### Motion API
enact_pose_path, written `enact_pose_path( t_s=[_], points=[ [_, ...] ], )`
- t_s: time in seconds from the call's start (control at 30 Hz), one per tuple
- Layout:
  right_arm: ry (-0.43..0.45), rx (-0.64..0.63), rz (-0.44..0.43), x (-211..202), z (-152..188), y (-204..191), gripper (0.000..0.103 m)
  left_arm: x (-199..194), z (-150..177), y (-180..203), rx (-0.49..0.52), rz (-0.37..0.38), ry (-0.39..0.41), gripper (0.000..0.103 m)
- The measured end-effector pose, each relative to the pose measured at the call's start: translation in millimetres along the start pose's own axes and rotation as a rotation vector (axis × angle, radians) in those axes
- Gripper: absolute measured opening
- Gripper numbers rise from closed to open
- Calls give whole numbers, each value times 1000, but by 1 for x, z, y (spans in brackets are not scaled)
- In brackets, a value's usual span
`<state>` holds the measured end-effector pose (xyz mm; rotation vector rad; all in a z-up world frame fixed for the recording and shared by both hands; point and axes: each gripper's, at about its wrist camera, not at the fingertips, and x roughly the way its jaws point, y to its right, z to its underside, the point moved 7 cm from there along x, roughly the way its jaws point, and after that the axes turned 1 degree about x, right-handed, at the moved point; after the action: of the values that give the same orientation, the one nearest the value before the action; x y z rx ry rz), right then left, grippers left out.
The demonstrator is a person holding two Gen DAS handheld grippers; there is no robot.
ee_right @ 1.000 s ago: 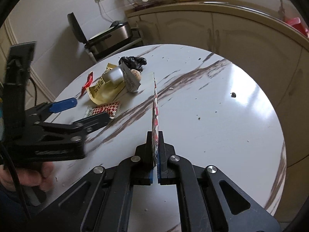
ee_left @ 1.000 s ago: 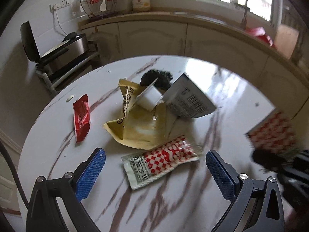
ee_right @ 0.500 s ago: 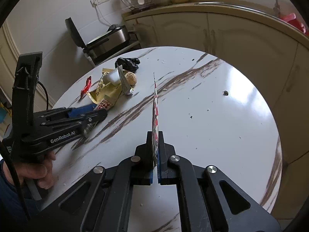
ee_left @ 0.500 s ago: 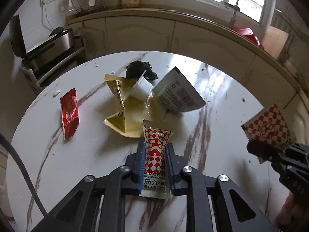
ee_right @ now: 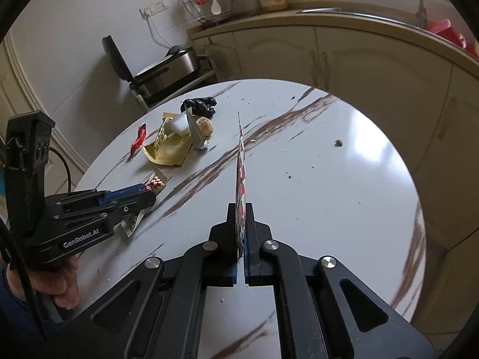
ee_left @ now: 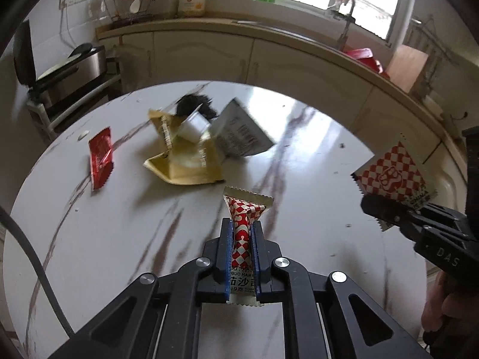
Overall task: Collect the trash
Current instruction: 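Grasp the red-checkered sauce sachet with the left tool, then carry the sachet and wipe packet to the floor bin and open both tools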
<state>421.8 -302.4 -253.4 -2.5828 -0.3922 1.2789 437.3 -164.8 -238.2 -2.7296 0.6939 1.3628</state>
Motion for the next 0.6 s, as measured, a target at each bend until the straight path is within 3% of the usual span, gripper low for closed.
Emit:
enact_pose_path(
  t_s=[0.3,0.6],
  points=[
    [66,46,20,-42,3,24,3,-30,-4,62,80,59,57,7],
    [155,94,94,-113,11,75,3,-41,-14,146,152,169,82,7]
  ],
)
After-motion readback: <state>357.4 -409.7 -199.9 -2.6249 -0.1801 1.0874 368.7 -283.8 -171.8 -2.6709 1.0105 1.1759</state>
